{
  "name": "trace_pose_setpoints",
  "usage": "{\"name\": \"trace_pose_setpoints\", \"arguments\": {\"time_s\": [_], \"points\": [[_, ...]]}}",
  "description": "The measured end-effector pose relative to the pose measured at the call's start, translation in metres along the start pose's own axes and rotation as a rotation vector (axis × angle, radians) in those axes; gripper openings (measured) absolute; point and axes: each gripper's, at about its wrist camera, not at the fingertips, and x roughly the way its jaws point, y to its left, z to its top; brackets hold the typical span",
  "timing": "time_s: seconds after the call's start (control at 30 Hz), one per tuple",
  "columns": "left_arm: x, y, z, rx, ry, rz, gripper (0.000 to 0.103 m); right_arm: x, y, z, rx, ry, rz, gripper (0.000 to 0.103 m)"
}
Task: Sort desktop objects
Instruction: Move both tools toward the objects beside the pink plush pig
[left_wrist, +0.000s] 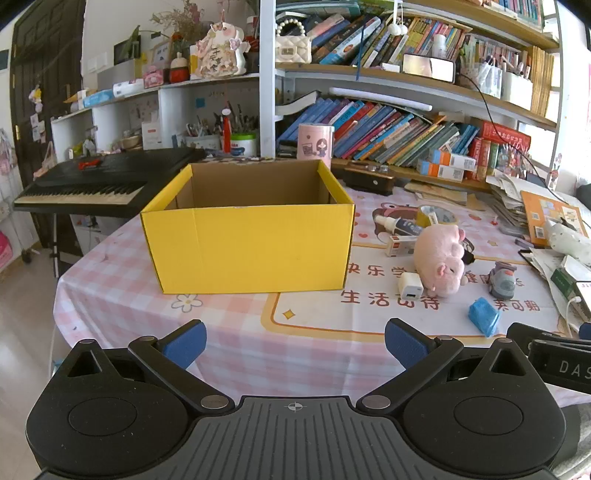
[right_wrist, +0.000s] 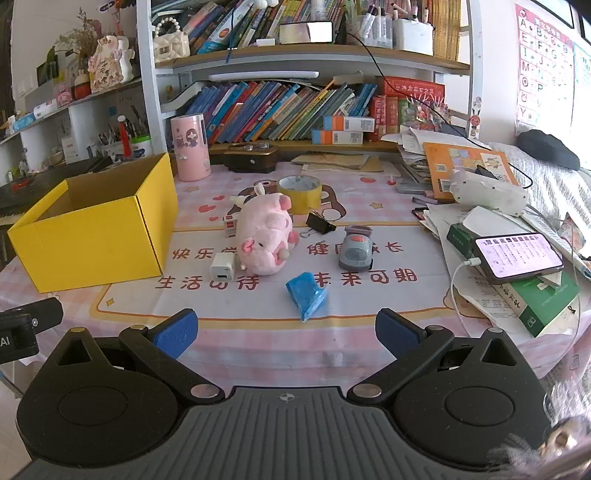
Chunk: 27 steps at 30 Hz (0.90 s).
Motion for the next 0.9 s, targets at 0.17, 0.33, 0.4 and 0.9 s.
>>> {"name": "trace_pose_setpoints", "arguments": {"time_s": [0.17, 0.33, 0.4, 0.9], "points": [[0.0017, 0.0014, 0.0003, -0.001, 0.004, -0.001, 0.103, 0.0008, 0.0016, 0.0000, -0.001, 0.003, -0.001, 0.103], [0.0030, 0.0017, 0.0000, -0.002, 0.007, 0.001, 0.103, 0.0018, 0.0022, 0.0000, 0.000, 0.004, -0.001, 0.103], [0.0036, 0.0022, 0.0003, -0.003, 0.008, 0.001, 0.103, 0.0018, 0.0020, 0.0001, 0.001, 0.004, 0.000, 0.103], [0.0063, 0.0034, -0.0015, -0.003, 0.018, 0.004, 0.103, 0.0030, 0.0030, -0.0001, 0.002, 0.007, 0.000, 0.103]]}}
